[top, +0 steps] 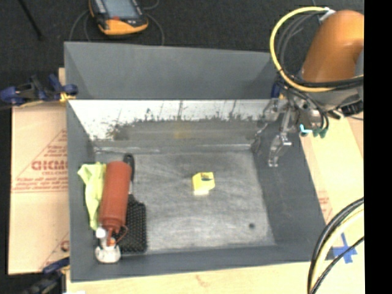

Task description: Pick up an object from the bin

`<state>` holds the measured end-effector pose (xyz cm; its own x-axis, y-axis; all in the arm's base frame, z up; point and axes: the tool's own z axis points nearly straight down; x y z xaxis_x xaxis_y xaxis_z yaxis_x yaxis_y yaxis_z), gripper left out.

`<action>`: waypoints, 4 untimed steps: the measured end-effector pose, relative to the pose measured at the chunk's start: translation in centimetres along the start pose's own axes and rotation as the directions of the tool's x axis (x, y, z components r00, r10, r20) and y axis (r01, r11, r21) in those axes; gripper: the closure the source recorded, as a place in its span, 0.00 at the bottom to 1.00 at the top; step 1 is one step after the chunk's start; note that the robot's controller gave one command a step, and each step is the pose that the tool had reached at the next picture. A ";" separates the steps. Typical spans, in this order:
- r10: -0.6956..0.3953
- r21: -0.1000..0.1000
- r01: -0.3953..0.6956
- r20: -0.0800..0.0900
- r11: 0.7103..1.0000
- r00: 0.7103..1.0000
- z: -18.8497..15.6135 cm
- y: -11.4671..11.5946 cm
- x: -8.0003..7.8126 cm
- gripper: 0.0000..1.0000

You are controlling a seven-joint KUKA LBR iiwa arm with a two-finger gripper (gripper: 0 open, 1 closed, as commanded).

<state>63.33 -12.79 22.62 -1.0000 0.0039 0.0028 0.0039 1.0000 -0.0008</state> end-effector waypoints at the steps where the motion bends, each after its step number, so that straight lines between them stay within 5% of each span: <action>1: -0.003 0.001 0.003 0.008 1.000 1.000 -0.5 0.1 -0.2 0.00; 2: -0.128 0.002 0.128 0.009 0.992 0.992 2.6 4.6 1.0 0.00; 3: -0.101 -0.001 0.101 0.008 0.995 0.995 6.3 8.9 0.4 0.00; 4: -0.080 -0.003 0.080 0.003 0.997 0.997 8.2 12.2 3.3 0.00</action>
Offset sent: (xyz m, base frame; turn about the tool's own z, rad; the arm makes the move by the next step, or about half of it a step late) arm -0.0255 0.1043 -0.0662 -0.2873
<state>60.01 -0.60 14.43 -0.9971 -0.0758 -0.0003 -0.0758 0.9971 0.0024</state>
